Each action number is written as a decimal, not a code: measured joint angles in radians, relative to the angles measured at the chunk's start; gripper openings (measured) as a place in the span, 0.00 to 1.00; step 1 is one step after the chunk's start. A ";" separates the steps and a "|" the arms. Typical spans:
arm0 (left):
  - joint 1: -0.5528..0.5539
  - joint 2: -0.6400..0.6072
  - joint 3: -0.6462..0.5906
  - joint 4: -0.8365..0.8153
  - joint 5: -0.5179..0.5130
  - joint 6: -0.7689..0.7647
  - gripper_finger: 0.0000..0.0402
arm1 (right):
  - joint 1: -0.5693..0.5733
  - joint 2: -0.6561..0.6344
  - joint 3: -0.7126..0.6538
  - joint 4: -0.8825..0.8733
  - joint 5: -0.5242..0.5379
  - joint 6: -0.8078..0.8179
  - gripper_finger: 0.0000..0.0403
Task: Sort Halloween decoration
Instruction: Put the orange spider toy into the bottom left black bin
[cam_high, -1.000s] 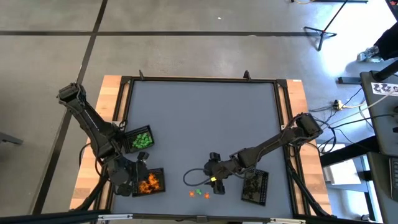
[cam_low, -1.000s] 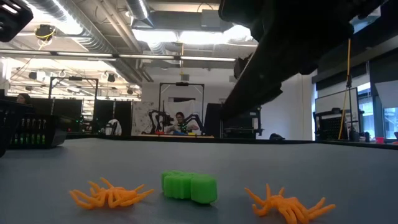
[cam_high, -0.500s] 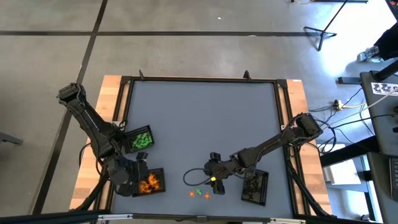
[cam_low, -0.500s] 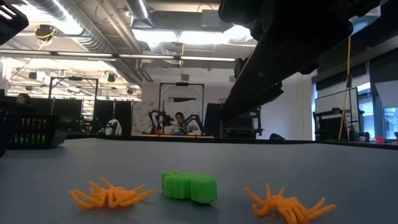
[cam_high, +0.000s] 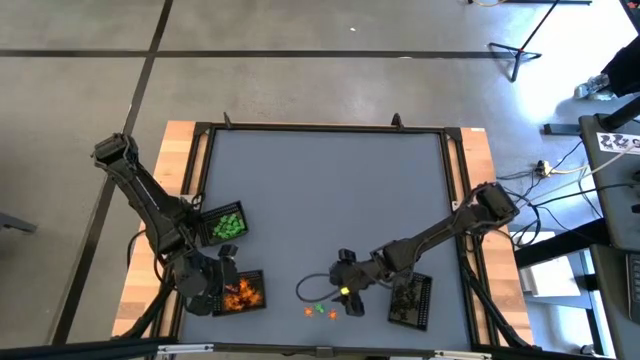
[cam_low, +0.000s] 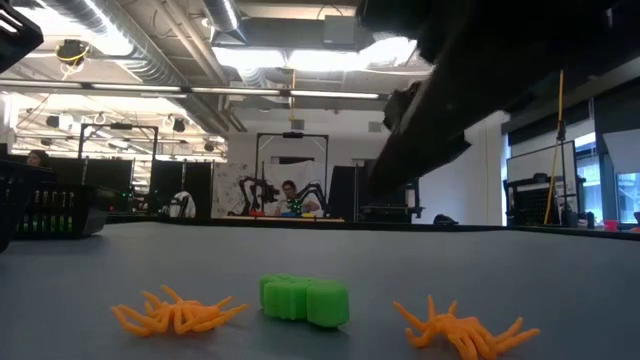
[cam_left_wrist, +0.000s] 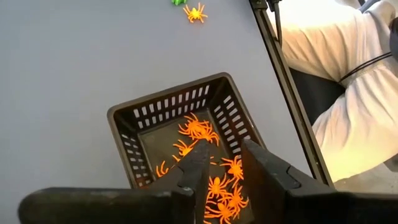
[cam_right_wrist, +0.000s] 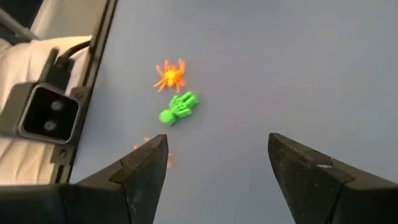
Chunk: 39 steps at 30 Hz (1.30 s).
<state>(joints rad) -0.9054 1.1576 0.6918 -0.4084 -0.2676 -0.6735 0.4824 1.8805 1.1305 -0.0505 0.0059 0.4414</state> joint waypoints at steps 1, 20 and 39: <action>0.000 0.000 0.000 0.000 0.000 0.000 0.21 | 0.011 0.000 0.000 0.000 0.004 -0.004 0.68; 0.000 0.000 0.000 0.002 -0.001 0.003 0.21 | 0.140 0.131 0.001 0.136 0.091 0.005 0.68; 0.000 0.000 0.000 0.002 -0.001 0.003 0.21 | 0.139 0.170 0.004 0.132 0.200 -0.061 0.21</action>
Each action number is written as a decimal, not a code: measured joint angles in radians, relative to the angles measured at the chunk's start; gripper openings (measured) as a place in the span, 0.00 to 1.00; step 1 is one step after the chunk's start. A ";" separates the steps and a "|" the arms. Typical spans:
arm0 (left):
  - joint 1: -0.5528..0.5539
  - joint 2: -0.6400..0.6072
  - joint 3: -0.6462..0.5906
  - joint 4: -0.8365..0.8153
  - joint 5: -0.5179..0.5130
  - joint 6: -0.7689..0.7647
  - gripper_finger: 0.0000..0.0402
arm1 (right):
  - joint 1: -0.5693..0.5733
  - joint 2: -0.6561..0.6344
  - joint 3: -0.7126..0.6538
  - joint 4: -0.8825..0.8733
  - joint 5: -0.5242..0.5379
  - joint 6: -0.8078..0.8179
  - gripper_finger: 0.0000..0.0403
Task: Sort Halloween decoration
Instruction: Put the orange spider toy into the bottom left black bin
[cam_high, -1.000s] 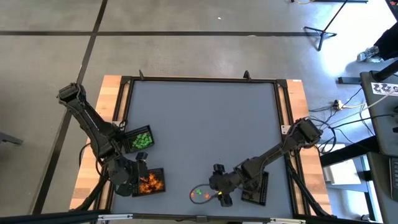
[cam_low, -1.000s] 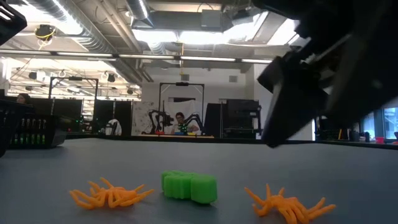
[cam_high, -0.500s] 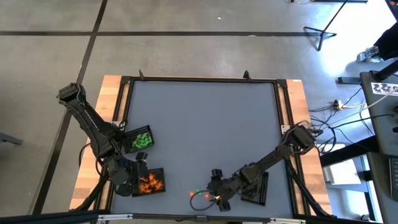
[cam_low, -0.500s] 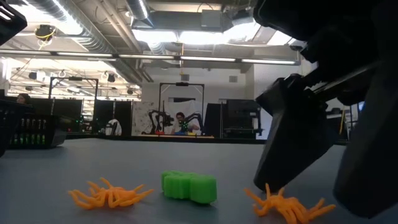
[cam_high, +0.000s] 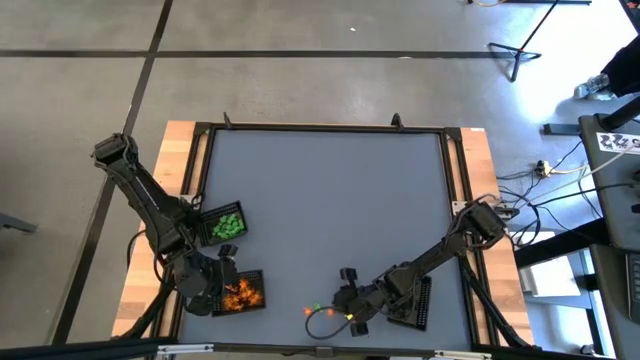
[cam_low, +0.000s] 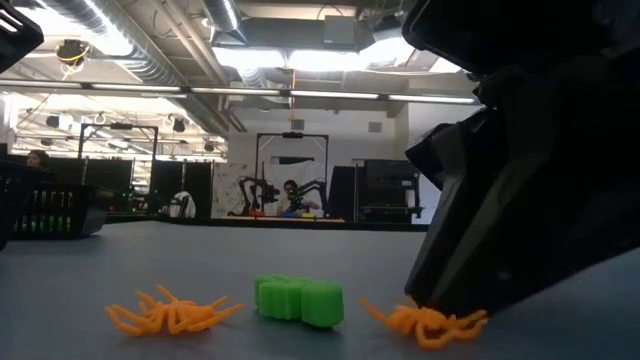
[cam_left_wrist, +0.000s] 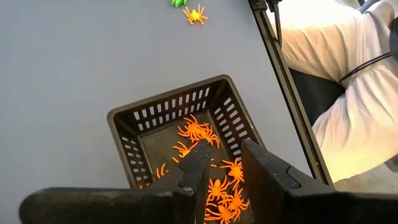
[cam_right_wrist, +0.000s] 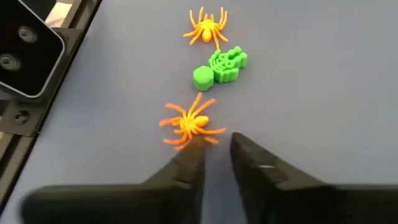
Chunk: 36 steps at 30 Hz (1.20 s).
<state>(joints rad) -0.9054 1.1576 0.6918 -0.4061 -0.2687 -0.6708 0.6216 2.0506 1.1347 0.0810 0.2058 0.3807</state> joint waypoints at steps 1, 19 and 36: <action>0.000 0.000 0.000 0.000 0.000 0.000 0.21 | 0.000 0.000 0.000 0.000 0.002 -0.008 0.17; 0.000 0.000 0.000 0.000 0.000 0.000 0.21 | -0.002 -0.109 -0.005 -0.069 0.180 -0.076 0.00; 0.000 0.000 0.000 0.000 -0.003 0.000 0.21 | -0.131 -0.150 -0.003 -0.012 -0.037 -0.139 0.03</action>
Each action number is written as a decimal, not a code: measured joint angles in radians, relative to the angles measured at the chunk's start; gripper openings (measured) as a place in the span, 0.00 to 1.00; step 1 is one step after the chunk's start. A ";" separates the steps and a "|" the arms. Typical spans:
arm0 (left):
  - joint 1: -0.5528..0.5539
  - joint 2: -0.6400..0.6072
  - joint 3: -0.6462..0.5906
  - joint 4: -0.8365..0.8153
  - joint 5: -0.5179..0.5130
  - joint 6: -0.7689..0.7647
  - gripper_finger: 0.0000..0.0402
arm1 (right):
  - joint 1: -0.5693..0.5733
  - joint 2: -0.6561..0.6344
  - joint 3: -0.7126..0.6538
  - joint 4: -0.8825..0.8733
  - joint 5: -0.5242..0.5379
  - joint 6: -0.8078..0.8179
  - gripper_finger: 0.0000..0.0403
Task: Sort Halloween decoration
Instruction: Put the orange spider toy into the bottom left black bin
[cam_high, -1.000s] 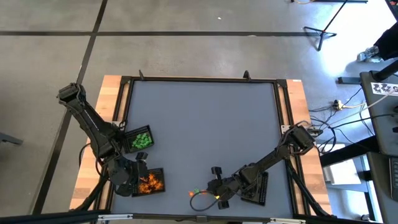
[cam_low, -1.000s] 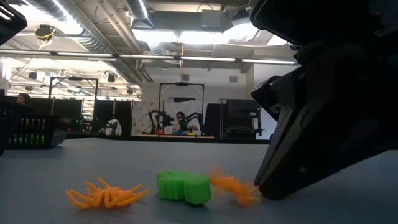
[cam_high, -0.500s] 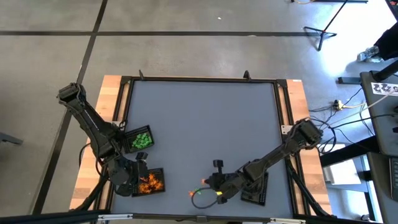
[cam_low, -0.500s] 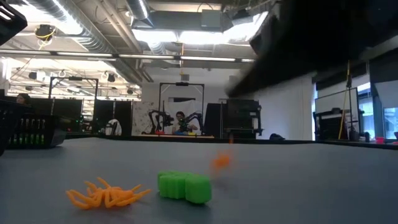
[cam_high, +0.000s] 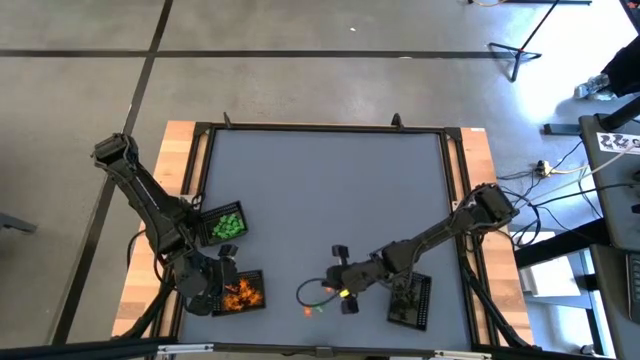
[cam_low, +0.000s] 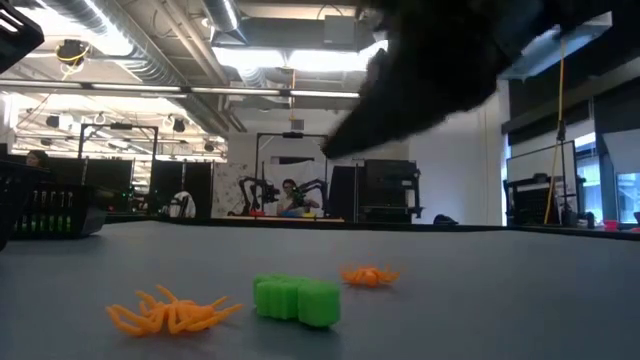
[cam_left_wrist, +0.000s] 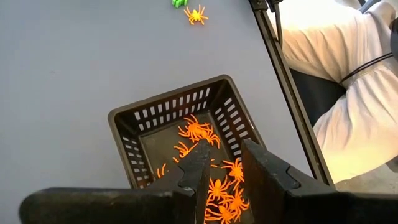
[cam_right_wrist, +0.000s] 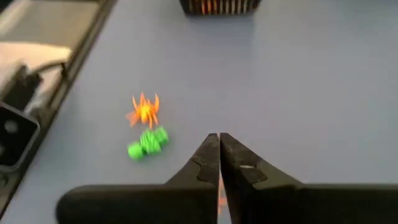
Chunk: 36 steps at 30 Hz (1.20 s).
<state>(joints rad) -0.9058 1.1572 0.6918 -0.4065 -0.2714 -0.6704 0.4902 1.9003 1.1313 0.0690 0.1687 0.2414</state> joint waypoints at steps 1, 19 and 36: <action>0.000 0.000 0.000 0.000 0.000 0.000 0.21 | -0.002 0.000 0.000 -0.024 -0.005 0.014 0.04; 0.000 0.000 0.000 0.004 0.000 0.000 0.21 | 0.021 0.123 0.004 -0.096 0.020 0.148 0.39; 0.000 0.000 0.000 0.004 0.000 0.000 0.21 | 0.021 0.115 0.000 -0.085 0.082 0.123 0.01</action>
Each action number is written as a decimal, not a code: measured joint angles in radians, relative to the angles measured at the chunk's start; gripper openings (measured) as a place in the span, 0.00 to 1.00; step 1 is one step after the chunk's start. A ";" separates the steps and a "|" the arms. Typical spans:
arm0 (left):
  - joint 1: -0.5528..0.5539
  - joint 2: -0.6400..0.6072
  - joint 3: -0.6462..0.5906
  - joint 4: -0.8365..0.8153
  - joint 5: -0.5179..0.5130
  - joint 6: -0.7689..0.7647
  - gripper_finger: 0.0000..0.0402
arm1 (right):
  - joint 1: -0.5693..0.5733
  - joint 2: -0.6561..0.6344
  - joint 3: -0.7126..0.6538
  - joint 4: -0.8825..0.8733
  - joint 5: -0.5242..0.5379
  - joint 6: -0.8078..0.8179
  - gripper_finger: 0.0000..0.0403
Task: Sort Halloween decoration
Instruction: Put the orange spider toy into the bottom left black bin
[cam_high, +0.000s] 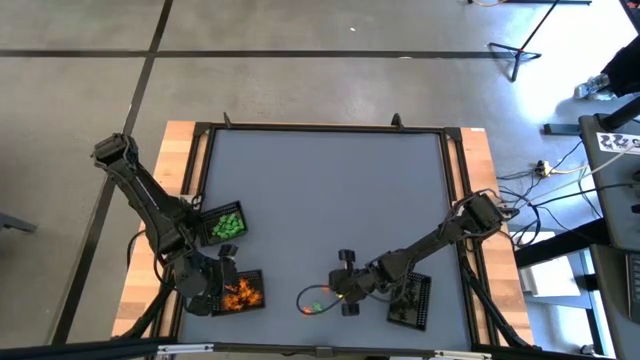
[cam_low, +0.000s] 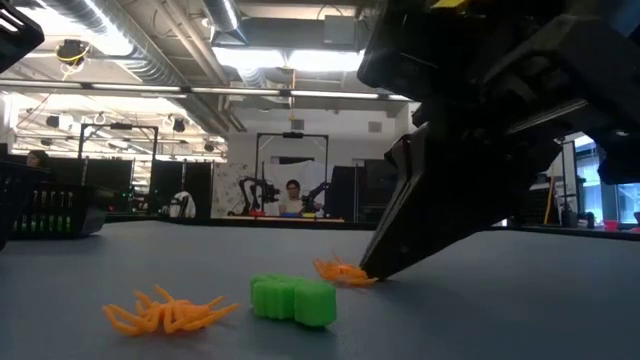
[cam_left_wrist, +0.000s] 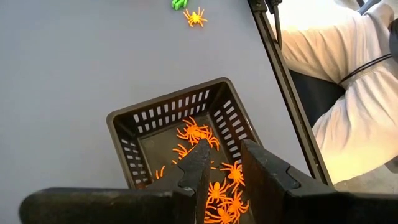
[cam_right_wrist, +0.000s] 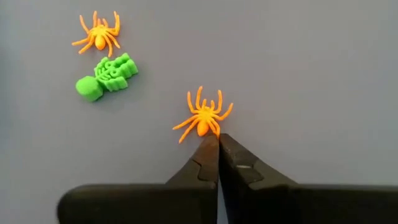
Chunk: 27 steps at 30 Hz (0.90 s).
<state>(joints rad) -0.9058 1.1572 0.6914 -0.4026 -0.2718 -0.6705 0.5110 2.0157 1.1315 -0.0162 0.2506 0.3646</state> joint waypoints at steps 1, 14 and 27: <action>0.000 0.000 0.000 0.000 0.000 0.000 0.21 | 0.000 -0.003 -0.001 0.005 0.002 -0.007 0.01; 0.000 0.000 0.000 0.000 0.000 0.000 0.21 | -0.013 -0.040 0.210 0.090 0.078 -0.290 0.00; 0.000 0.000 0.000 0.000 0.000 0.000 0.21 | -0.069 0.080 0.374 0.153 -0.026 -0.445 0.00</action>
<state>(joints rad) -0.9058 1.1572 0.6914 -0.4027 -0.2718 -0.6708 0.4423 2.0953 1.5057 0.1368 0.2247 -0.0806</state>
